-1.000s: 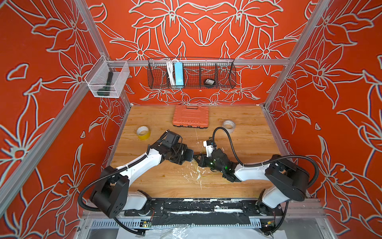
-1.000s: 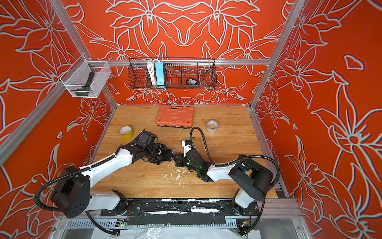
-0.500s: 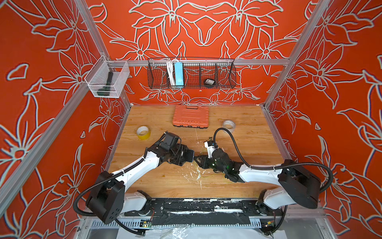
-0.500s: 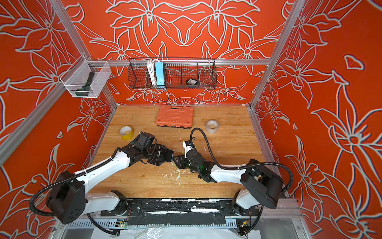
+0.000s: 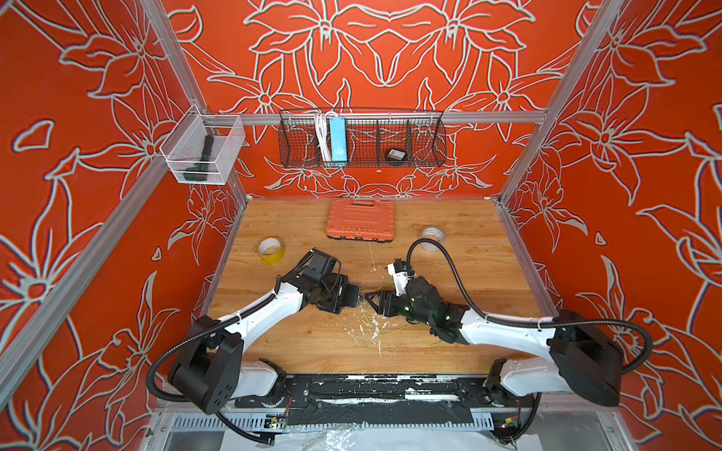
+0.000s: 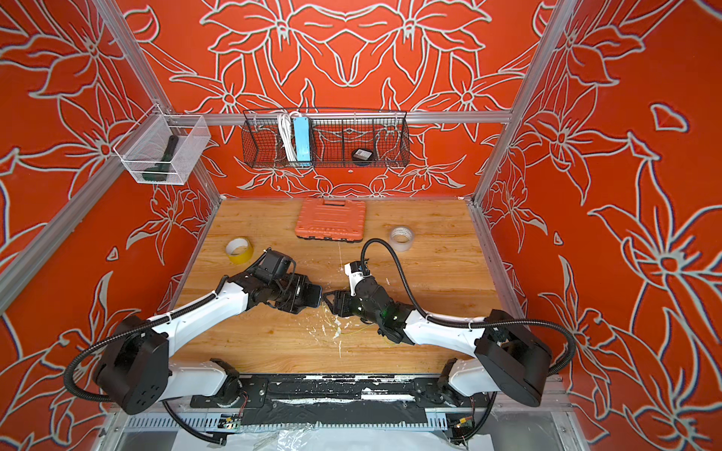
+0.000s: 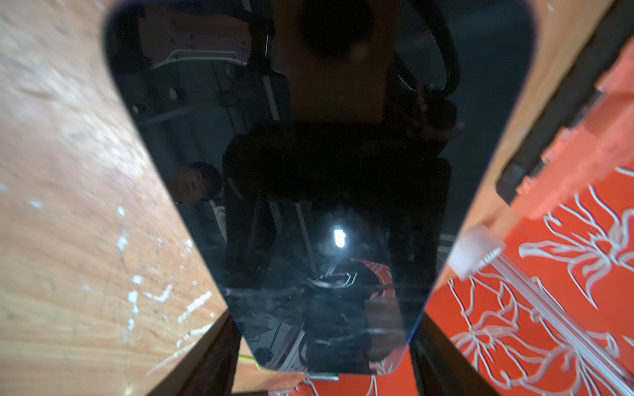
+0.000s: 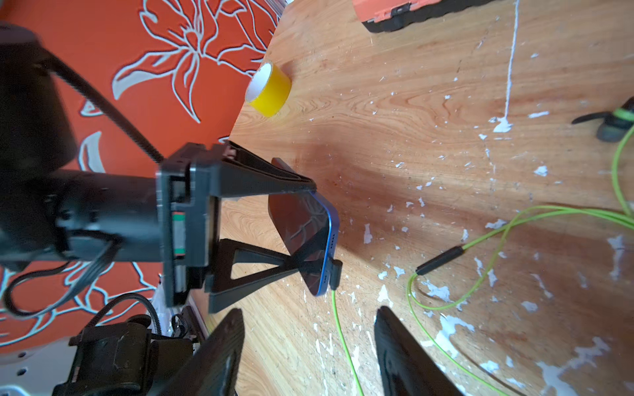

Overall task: Plug wired earphones into phones
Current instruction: Place the phone at the center of the board.

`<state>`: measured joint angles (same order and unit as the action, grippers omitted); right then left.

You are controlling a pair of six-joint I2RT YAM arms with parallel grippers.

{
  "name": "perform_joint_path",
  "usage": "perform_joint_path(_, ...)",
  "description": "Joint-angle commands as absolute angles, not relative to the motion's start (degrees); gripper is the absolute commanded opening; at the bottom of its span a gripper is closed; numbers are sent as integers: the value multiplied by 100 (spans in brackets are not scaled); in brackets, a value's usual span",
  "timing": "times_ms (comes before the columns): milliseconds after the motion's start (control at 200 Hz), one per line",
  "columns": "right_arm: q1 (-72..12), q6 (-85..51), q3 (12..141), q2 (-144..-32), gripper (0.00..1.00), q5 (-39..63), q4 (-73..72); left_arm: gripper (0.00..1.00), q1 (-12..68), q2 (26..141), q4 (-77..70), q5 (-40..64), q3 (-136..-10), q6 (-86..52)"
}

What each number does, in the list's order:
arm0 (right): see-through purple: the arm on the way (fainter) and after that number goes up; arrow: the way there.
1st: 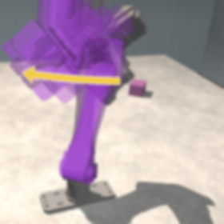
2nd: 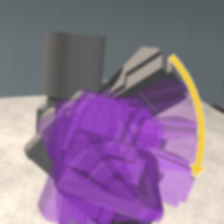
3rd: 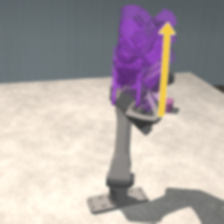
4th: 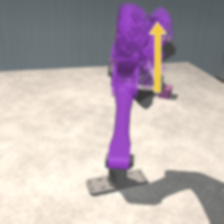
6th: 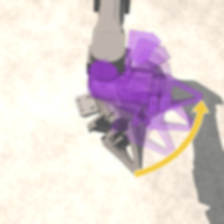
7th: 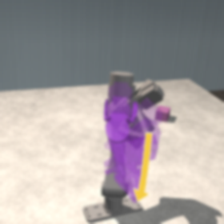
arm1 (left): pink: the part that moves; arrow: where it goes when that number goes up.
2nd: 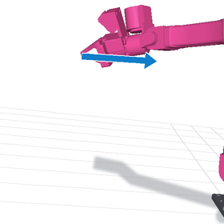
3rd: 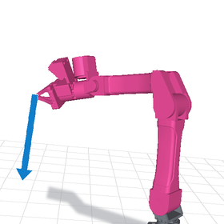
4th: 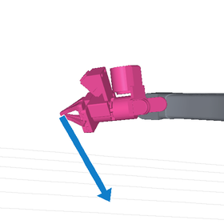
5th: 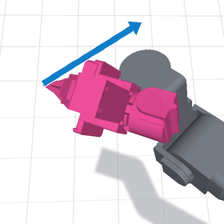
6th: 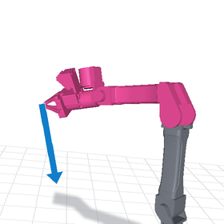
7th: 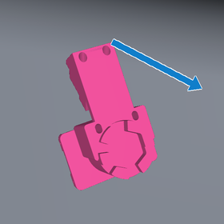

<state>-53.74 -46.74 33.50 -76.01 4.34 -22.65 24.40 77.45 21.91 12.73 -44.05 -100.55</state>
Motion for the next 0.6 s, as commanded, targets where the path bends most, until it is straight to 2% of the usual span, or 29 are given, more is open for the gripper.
perform_joint_path(0,-5396,-4411,3471,-7302,62,107,-1597,52,2315,8011,2591,885,-4692,-9908)
perform_joint_path(365,-5388,-4016,3631,-5931,62,-1071,572,53,2122,9044,3235,507,-5295,-9749)
perform_joint_path(596,-5379,-3915,3587,-5156,62,-1531,1288,57,2054,9529,3346,490,-5497,-9860)
